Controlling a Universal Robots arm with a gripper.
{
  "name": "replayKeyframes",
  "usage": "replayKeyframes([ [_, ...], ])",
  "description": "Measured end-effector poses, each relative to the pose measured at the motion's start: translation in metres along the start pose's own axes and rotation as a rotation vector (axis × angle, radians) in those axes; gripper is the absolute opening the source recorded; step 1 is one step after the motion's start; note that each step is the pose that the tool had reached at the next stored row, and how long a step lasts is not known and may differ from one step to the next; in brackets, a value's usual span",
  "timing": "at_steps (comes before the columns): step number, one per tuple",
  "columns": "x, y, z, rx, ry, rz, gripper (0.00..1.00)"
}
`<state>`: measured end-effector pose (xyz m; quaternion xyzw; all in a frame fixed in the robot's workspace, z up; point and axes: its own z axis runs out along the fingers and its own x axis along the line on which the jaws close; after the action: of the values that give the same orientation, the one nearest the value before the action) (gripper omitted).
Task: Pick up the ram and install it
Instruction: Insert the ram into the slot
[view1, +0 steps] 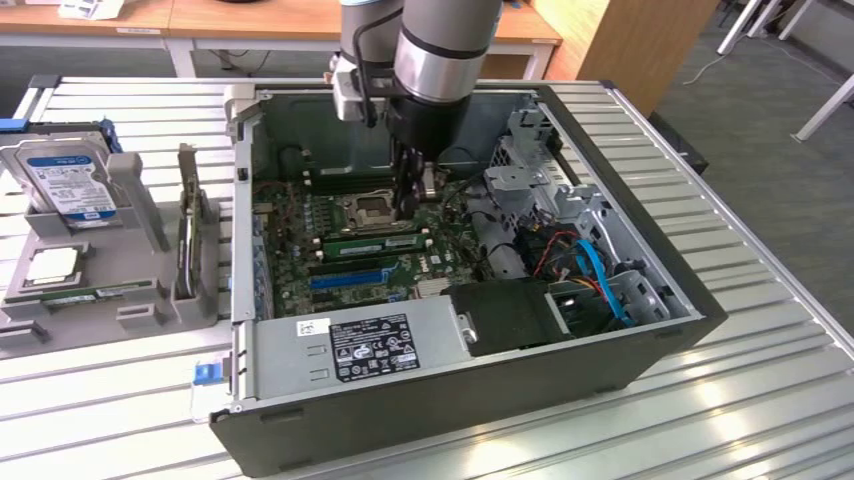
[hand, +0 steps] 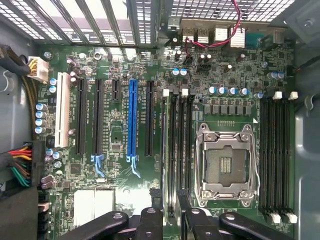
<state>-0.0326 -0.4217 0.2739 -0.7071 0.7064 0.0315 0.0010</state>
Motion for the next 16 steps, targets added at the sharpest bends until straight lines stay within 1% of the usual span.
replayKeyframes([
  [5,0.0,-0.0003,-0.0025,0.0,0.0001,0.0,0.25],
  [16,-0.001,-0.0009,-0.0127,0.0,-0.0004,0.0,0.25],
])
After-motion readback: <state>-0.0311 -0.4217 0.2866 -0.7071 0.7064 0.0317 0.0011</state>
